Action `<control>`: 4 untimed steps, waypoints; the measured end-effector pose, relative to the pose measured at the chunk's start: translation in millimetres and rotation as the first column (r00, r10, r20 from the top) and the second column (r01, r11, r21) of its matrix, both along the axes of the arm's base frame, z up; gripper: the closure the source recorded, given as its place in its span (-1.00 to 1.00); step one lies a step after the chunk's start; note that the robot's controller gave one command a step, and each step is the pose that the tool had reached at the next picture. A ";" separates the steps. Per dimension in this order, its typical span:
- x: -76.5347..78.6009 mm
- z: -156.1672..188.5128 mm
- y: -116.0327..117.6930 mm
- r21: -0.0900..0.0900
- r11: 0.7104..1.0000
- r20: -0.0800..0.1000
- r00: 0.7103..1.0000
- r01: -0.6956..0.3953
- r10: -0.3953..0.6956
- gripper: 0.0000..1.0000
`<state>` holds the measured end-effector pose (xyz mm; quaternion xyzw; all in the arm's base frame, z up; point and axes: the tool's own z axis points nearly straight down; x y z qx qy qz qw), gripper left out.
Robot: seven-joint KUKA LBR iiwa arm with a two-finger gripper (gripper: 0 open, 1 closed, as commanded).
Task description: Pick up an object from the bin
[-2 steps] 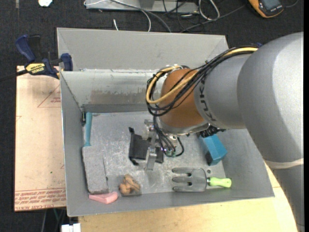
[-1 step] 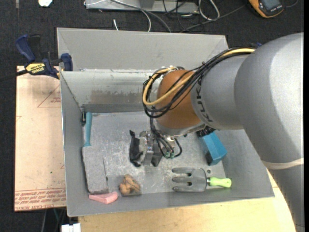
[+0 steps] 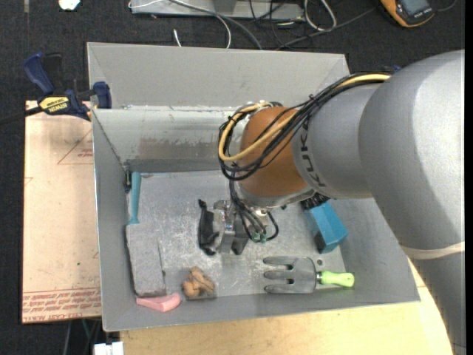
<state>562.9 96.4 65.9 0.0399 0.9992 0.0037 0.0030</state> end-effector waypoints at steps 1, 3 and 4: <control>-0.3 15.3 -0.2 0.000 1.000 0.000 1.000 0.001 -0.001 1.00; -2.4 53.1 -0.4 0.000 1.000 -0.008 1.000 0.000 0.000 1.00; -1.3 107.9 -0.2 0.000 1.000 -0.003 1.000 0.000 0.000 1.00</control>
Offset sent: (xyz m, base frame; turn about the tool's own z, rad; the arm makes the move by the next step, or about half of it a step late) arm -0.0005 -0.0001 0.0085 0.0004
